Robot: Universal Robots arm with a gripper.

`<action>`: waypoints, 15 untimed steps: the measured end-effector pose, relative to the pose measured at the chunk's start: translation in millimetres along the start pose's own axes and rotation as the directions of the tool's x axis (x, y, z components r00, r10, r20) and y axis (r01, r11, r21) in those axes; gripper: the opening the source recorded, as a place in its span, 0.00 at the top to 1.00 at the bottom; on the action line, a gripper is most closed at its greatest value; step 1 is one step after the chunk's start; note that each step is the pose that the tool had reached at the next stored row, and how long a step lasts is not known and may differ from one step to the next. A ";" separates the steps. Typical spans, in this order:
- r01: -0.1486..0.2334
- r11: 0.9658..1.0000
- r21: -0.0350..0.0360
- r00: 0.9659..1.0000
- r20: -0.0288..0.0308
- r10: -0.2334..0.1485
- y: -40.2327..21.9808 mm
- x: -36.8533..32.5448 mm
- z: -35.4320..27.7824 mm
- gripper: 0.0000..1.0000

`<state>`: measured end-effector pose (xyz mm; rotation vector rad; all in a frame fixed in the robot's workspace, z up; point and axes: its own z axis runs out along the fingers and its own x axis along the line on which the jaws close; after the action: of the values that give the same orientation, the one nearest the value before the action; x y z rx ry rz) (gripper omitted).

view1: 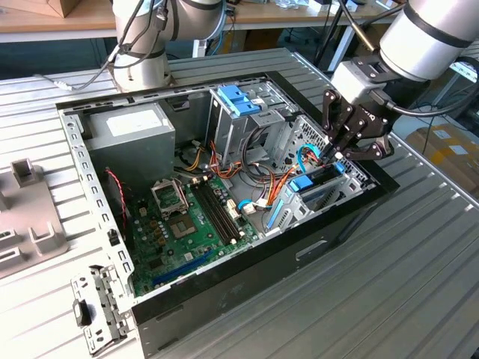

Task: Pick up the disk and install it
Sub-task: 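Insert the second disk wire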

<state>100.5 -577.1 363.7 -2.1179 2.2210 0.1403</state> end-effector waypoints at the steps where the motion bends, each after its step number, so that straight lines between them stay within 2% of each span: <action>1: 0.000 1.000 0.000 1.000 0.000 0.000 0.0 0.0 0.0 0.84; 11: 0.003 1.000 0.000 1.000 -0.001 -0.003 -0.8 0.7 3.5 0.84; 15: 0.003 1.000 0.000 1.000 0.000 -0.003 2.1 1.0 4.7 0.84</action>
<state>98.4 -577.5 358.9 -2.1215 2.2181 0.1400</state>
